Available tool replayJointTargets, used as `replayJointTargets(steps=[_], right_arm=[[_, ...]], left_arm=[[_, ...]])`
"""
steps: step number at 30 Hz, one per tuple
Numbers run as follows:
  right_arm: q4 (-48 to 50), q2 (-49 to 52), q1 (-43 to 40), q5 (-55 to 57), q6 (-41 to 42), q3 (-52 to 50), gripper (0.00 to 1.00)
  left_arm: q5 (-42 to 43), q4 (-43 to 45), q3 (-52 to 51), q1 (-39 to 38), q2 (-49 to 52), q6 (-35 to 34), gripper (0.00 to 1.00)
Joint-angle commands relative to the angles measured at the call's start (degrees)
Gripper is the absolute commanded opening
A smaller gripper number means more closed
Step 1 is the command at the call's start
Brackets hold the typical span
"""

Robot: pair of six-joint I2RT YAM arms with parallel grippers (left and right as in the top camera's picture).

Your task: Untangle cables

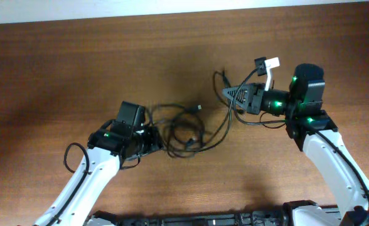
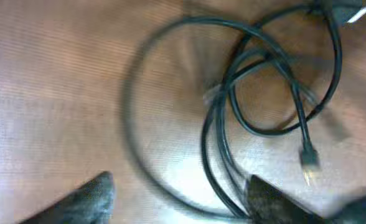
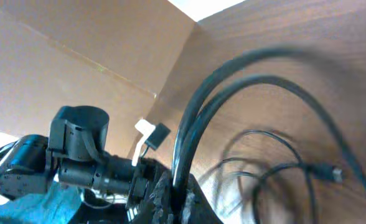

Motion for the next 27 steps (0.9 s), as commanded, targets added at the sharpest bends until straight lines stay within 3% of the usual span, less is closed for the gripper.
replayJointTargets(steps=[1,3,4,5,6,8,10,11,14,18,24,25,27], right_arm=[[-4.07,-1.18,0.59,0.68,-4.09,1.22,0.05],[-12.33,-1.14,0.7,9.27,-6.05,1.22,0.06],[-19.32,-1.14,0.7,17.73,-6.16,1.22,0.14],[-23.93,-1.14,0.7,23.67,-6.16,1.22,0.2],[-28.26,-1.14,0.7,29.9,-6.16,1.22,0.33],[-35.47,-1.14,0.63,41.16,-6.14,1.22,0.64],[-39.19,-1.16,0.63,44.26,-6.12,1.22,0.76],[-40.09,-1.2,0.66,42.21,-6.14,1.25,0.78],[-42.03,-1.14,1.22,32.96,-6.12,1.2,0.78],[-45.7,-1.05,7.65,36.28,-6.12,1.18,0.72],[-37.57,5.97,14.64,42.45,-5.29,1.18,0.66],[-36.37,8.74,15.28,42.42,-3.13,1.18,0.64],[-33.81,14.67,16.26,40.89,-0.92,1.18,0.48]], left_arm=[[4.57,6.97,-0.39,0.17,0.52,5.99,0.59],[9.07,12.11,-0.39,0.17,0.52,9.35,0.52],[9.03,13.64,-0.39,0.2,0.52,9.33,0.49],[9.05,14.1,-0.39,0.17,0.52,9.29,0.56],[9.05,14.19,-0.39,0.17,0.52,9.29,0.72],[9.05,14.05,-0.39,0.17,0.52,9.29,0.82],[9.03,14.03,-0.39,0.17,0.52,9.29,0.94],[9.03,14.01,-0.39,0.17,0.52,9.29,0.99],[9.01,14.05,-0.39,0.17,0.52,9.29,0.99],[9.03,14.03,-0.39,0.17,0.52,9.27,0.99],[9.03,14.01,-0.39,0.17,0.52,9.27,0.99],[9.03,14.01,-0.39,0.17,0.52,9.27,0.99],[9.03,14.01,-0.39,0.17,0.52,9.29,0.99]])
